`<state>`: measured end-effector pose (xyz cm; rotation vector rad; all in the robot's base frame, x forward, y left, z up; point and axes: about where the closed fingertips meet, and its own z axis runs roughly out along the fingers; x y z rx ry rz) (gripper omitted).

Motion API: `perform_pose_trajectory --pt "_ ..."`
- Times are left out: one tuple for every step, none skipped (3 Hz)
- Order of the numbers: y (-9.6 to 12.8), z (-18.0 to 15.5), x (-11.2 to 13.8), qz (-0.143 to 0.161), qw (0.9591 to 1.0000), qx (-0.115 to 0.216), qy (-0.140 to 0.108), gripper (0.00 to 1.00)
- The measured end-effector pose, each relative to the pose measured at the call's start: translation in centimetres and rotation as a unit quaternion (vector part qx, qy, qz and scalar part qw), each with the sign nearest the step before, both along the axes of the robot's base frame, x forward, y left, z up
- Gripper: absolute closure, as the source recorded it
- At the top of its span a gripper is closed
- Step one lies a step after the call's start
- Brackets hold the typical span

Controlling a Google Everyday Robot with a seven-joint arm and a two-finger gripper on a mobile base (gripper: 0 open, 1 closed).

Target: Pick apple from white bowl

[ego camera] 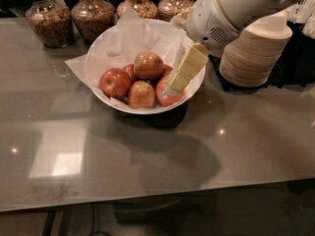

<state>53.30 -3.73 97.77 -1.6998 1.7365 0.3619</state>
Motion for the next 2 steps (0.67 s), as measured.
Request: perform_pose_trajectory --pt "1.9 -0.5 1.6 0.014 0.9997 0.019 -0.001 0.00" --pt "3.2 -1.4 2.6 0.026 0.9988 0.042 0.002 0.08"
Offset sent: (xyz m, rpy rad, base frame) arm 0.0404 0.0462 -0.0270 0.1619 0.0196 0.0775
